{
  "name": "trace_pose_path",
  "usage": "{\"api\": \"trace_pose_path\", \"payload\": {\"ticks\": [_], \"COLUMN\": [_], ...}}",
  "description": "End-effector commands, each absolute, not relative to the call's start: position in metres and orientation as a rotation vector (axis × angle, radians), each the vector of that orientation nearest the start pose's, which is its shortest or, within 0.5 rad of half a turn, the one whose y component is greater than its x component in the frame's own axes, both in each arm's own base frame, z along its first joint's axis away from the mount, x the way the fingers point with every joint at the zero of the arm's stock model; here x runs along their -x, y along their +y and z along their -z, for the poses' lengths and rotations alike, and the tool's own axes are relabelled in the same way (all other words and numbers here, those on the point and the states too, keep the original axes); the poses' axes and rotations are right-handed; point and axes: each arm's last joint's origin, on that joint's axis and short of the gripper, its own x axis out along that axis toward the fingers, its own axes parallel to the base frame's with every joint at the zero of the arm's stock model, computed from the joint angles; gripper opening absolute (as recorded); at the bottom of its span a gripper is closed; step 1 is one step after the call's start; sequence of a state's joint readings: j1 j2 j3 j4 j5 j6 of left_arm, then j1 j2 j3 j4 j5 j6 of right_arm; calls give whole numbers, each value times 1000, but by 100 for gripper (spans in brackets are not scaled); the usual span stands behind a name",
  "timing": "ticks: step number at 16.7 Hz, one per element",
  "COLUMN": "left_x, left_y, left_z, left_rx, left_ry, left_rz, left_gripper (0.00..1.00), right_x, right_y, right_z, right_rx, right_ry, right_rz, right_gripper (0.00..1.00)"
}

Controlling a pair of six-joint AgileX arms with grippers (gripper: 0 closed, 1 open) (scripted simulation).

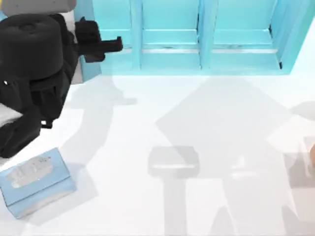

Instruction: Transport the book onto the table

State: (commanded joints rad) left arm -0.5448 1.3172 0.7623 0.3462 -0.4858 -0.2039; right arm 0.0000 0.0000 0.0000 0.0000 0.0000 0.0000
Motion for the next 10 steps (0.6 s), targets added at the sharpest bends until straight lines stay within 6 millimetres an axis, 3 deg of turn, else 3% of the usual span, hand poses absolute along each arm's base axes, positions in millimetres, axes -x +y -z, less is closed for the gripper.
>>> {"api": "trace_pose_path", "payload": {"ticks": [5, 10], "left_x": [-259, -246], "left_y": [-184, -235], "left_z": [-223, -195], "left_rx": [355, 700], "left_ry": [305, 319], "left_rz": [-57, -177], "left_gripper": [0, 0], "right_x": [-106, -106], "right_y": [-1, -1], "right_z": [-160, -160], "right_rx": [0, 0], "right_ry": [0, 0], "right_rz": [0, 0], "right_gripper": [100, 100]}}
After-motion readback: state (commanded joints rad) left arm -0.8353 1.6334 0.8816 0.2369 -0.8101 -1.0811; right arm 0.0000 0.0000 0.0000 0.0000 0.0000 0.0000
